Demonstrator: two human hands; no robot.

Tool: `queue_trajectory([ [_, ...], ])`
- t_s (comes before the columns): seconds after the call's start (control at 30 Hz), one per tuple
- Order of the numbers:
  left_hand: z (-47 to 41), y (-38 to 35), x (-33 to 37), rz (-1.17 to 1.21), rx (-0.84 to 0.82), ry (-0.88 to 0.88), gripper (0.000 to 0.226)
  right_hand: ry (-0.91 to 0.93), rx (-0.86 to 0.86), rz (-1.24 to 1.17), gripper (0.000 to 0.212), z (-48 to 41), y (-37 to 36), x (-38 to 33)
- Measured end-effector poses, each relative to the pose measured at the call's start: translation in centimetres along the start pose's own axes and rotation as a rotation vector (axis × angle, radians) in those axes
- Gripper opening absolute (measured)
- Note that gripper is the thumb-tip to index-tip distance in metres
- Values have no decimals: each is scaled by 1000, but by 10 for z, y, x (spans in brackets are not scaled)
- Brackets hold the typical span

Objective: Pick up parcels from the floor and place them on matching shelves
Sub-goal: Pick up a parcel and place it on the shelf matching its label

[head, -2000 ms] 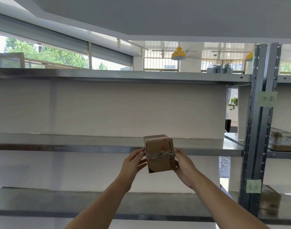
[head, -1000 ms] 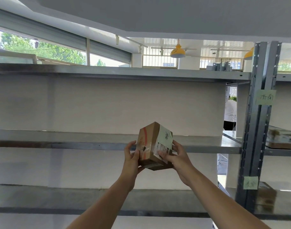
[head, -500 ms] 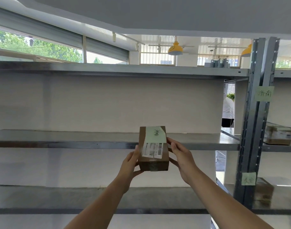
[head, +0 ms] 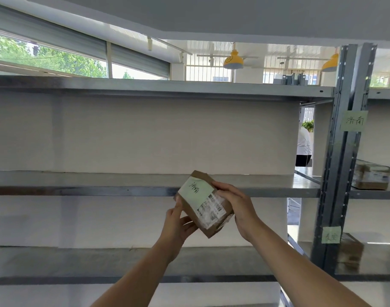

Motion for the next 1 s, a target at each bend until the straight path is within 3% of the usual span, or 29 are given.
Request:
queue_trajectory([
  [0.23, 1, 5, 5, -53, 12, -72, 25, 58, -10, 74, 27, -2, -1, -2],
  [0.43, -2, 7, 12, 115, 67, -36, 30, 77, 219, 108, 48, -5, 2, 11],
  [0.6, 0, 7, 11, 155, 68, -66, 21, 51, 249, 53, 65, -8, 2, 13],
  [0.63, -1, 8, 10, 158, 67, -69, 25, 33, 247, 20, 64, -10, 3, 14],
  [0.73, -4, 10, 7, 132, 66, -79, 36, 6, 208, -103, 38, -13, 3, 21],
  [0.87, -6, 10, 10, 134, 60, -73, 40, -10, 109, -263, 40, -17, 13, 25],
  [1.0, 0, 6, 17, 113, 39, -65, 32, -5, 29, -120, 41, -20, 20, 24],
])
Point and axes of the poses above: each hand's wrist, its own z-axis away from the middle knuckle, its own y-axis out of the back of the hand, x = y × z, the point moved 1 cm from there along -z, towards the middle knuckle, and after that the axes turned 6 degrees about y, right-handed, at the moved point
